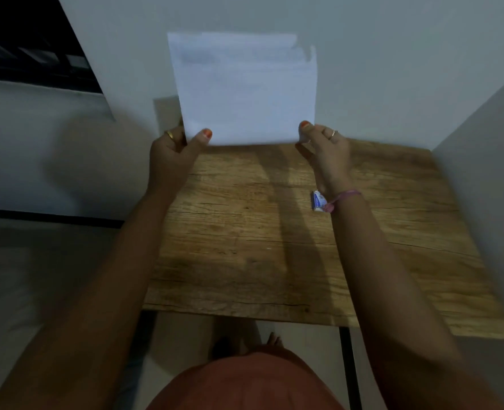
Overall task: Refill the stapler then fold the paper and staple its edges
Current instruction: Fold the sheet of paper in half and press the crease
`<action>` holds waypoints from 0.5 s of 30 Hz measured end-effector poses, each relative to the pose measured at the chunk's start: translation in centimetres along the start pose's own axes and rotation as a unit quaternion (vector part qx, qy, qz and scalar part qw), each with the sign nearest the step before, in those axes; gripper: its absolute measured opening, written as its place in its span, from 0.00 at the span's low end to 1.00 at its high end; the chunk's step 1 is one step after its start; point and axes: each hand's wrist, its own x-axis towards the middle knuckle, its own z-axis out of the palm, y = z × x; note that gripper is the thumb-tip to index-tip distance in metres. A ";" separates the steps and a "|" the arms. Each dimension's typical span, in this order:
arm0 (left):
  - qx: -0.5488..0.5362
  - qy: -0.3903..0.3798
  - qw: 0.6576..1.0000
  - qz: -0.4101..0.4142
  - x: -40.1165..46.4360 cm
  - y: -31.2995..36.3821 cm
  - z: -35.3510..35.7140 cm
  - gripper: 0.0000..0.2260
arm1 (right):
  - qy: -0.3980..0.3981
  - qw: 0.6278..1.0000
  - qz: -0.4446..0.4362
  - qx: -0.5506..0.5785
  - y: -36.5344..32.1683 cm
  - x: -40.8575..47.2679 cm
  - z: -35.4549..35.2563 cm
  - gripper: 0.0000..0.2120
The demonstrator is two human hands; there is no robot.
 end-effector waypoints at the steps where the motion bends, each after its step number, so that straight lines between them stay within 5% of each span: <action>1: 0.013 -0.004 1.000 -0.005 -0.7 -0.7 0.0 0.12 | 0.005 1.000 0.002 -0.018 0.8 -0.3 -0.5 0.08; 8: 0.209 -0.106 0.961 -0.149 -7.1 -7.0 -0.6 0.09 | 0.040 0.947 0.112 -0.298 8.0 -4.2 -5.5 0.04; 11: 0.250 -0.140 0.946 -0.154 -8.7 -8.2 -0.7 0.15 | 0.023 0.948 0.177 -0.263 9.4 -5.6 -6.6 0.02; 15: 0.279 -0.147 0.938 -0.141 -8.9 -7.8 -0.3 0.14 | 0.011 0.949 0.158 -0.273 9.5 -5.9 -7.1 0.04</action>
